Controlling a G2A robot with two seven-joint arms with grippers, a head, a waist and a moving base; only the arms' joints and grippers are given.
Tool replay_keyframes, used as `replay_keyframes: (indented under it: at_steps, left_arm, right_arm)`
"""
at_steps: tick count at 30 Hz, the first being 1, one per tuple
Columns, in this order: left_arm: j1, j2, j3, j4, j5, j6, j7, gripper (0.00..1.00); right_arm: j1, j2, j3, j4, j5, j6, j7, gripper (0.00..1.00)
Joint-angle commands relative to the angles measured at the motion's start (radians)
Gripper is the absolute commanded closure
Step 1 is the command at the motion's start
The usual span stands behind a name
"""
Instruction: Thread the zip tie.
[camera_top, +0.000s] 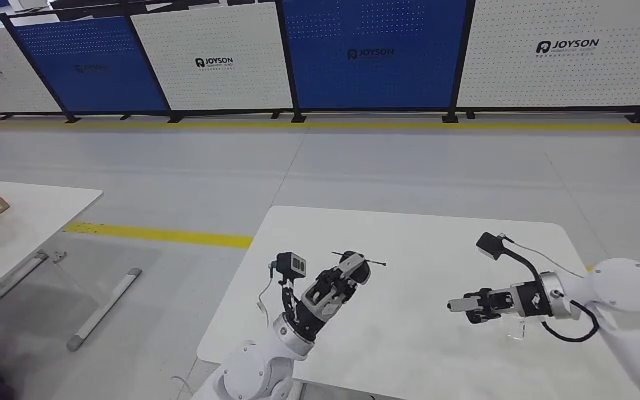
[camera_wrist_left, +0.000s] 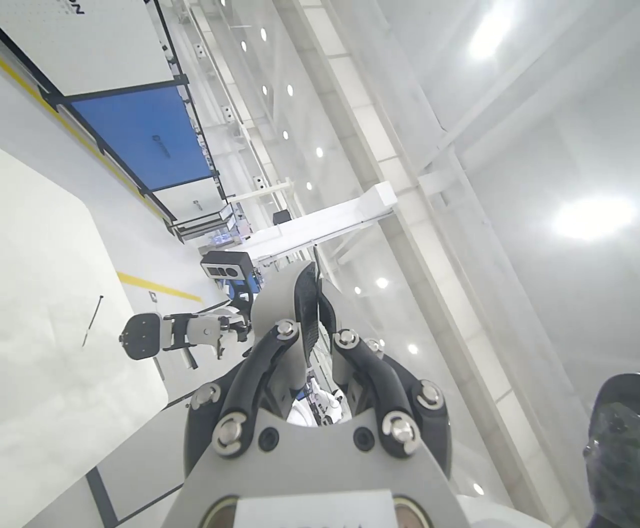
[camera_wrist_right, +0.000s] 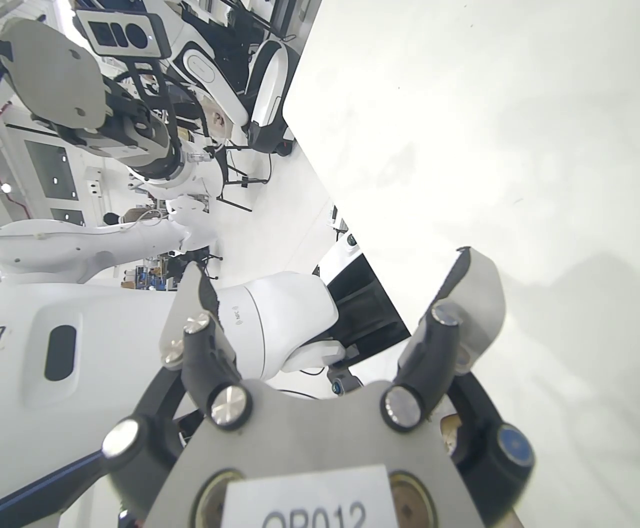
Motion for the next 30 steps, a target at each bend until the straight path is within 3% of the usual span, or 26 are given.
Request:
replay_keyframes:
  at_steps: [1,4,12,16,21,25,28,30]
  left_arm:
    - [0.0,0.0,0.0,0.0,0.0,0.0,0.0,1.0]
    - [-0.013,-0.002,0.006,0.03,0.019,0.029,0.027,1.0]
    - [-0.1,-0.019,0.081,0.213,0.134,0.141,0.151,1.0]
    - [-0.135,-0.029,0.111,0.307,0.147,0.186,0.21,1.0]
    - [-0.176,-0.042,0.149,0.387,0.155,0.189,0.246,1.0]
    - [-0.183,-0.046,0.153,0.37,0.126,0.157,0.225,1.0]
    - [-0.159,-0.041,0.13,0.291,0.125,0.107,0.193,1.0]
    - [-0.128,-0.036,0.111,0.208,0.143,0.08,0.19,1.0]
  right_arm:
    - [0.0,0.0,0.0,0.0,0.0,0.0,0.0,0.0]
    - [0.0,0.0,0.0,0.0,0.0,0.0,0.0,0.0]
    - [0.0,0.0,0.0,0.0,0.0,0.0,0.0,0.0]
    - [0.0,0.0,0.0,0.0,0.0,0.0,0.0,0.0]
    - [0.0,0.0,0.0,0.0,0.0,0.0,0.0,0.0]
    - [0.0,0.0,0.0,0.0,0.0,0.0,0.0,0.0]
    - [0.0,0.0,0.0,0.0,0.0,0.0,0.0,0.0]
    - [0.0,0.0,0.0,0.0,0.0,0.0,0.0,0.0]
